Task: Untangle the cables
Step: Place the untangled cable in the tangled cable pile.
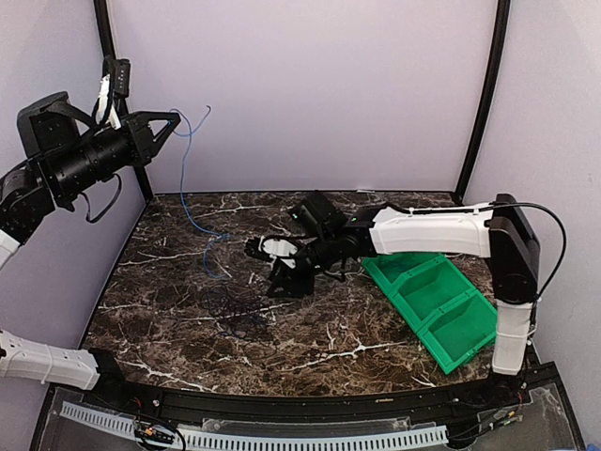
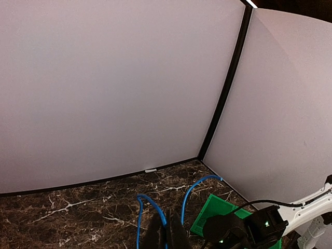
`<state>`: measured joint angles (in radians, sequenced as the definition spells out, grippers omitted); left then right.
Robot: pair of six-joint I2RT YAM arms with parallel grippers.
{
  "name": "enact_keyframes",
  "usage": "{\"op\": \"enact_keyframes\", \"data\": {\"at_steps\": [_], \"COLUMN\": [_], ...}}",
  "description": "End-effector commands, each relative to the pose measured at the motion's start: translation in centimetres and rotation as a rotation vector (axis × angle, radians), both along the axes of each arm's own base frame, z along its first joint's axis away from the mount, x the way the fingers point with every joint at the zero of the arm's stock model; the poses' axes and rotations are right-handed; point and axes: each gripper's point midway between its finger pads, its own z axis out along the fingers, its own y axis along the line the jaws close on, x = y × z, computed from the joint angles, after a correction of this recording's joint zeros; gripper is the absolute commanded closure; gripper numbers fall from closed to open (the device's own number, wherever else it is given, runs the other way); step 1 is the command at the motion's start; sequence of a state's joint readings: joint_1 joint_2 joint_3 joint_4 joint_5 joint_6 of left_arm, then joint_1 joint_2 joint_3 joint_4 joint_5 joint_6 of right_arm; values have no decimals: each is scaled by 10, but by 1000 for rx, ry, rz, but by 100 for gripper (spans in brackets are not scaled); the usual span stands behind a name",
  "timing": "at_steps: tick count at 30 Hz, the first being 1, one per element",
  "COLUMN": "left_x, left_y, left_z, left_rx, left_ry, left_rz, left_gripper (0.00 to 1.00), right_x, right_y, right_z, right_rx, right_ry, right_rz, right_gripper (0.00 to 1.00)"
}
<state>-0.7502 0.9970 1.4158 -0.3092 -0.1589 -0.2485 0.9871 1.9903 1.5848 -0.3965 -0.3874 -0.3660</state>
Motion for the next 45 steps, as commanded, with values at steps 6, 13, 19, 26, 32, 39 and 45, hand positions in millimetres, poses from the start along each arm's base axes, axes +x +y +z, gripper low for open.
{"op": "enact_keyframes", "data": {"at_steps": [6,13,19,26,32,39,45], "left_x": [13,37,54,71,74,80,89], "left_y": [-22,-56,-84,-126,-178,-239,-278], "left_z": [-4,-35,-51,-63,-67,-58,-61], "left_rx": [14,106,154,171,156,109,43], "left_ry": [-10,75,129,223,273,298,273], "left_rz": [-39,-90,-141,-238,-376,-465,-521], "left_gripper": [100,100,100,100,100,100,100], "right_x": [-6,16,52,80,106,106,110], "right_y": [-99,-185,-274,-364,-412,-419,-422], "right_z": [32,63,78,83,72,77,77], "right_rx": [0,87,191,231,89,87,80], "right_ry": [-74,-133,-78,-249,-385,-427,-437], "right_rz": [9,-180,-454,-771,-974,-1010,-1022], "right_gripper": [53,52,52,52,52,51,51]}}
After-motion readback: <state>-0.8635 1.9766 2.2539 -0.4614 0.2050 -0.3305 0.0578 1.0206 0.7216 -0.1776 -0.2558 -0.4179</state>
